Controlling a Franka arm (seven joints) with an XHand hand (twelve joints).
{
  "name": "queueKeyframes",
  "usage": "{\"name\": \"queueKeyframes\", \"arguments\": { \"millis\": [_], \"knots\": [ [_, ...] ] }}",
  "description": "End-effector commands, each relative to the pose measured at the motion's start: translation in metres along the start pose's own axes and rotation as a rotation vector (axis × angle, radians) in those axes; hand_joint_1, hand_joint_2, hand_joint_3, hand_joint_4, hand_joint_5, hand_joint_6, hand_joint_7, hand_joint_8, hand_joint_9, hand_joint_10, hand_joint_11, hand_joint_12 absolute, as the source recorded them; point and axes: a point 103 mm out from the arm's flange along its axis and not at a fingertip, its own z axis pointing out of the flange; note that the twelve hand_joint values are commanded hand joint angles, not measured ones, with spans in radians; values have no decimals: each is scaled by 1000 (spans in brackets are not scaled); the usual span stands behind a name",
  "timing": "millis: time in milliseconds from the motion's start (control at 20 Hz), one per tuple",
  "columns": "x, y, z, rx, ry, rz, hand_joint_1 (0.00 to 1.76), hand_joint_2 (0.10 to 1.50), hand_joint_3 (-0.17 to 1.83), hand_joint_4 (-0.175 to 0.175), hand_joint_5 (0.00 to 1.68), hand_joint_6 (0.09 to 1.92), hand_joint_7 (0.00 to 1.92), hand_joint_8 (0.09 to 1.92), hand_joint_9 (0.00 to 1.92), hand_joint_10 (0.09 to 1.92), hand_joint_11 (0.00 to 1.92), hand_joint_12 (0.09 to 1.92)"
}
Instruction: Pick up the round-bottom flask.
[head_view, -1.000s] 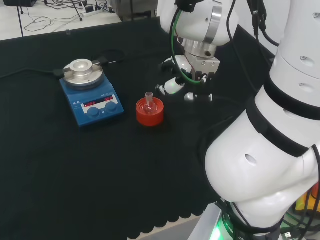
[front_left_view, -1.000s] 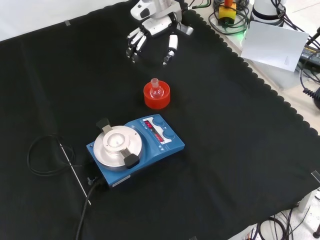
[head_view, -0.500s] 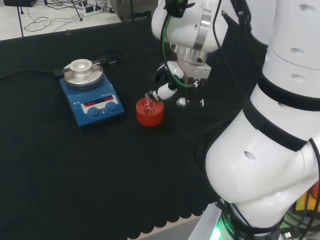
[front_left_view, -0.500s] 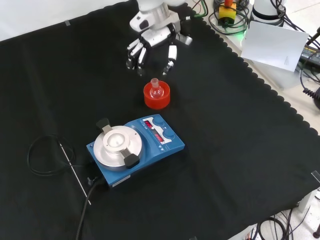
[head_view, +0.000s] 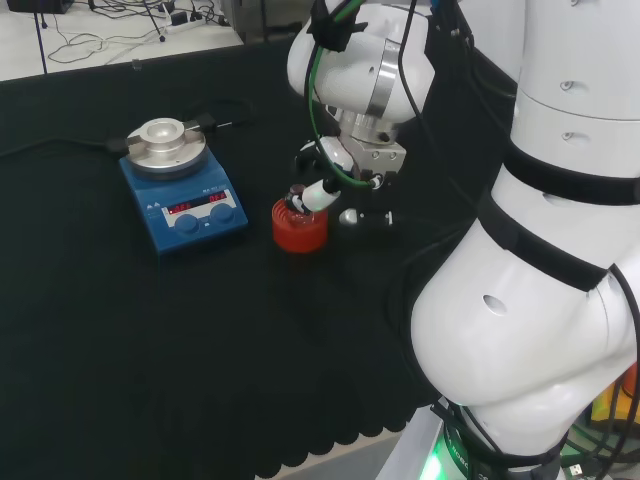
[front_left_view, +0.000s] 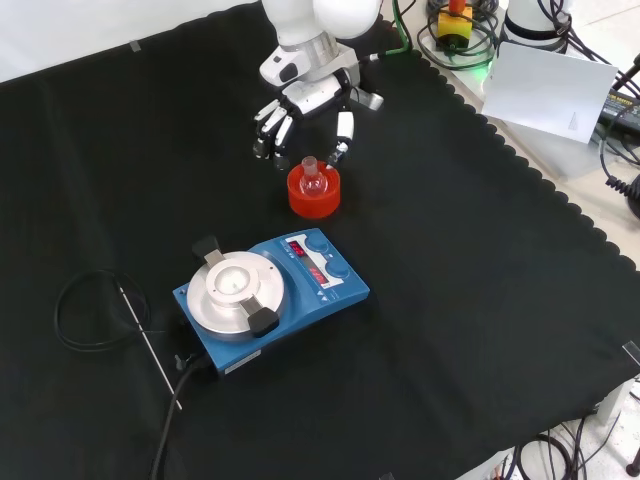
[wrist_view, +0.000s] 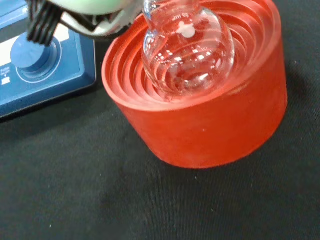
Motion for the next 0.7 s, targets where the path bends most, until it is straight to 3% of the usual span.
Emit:
{"name": "queueKeyframes", "arguments": {
  "millis": [50,400,700],
  "knots": [
    [-1,2,1,-26,-9,-3,901,607,603,3,605,537,176,576,423,617,125,1384],
    [-7,3,3,-25,-8,6,908,610,606,-3,629,563,175,579,421,623,136,1379],
    [-6,4,6,-10,-5,-1,927,617,610,-10,755,631,204,592,445,634,151,1377]
  ]
}}
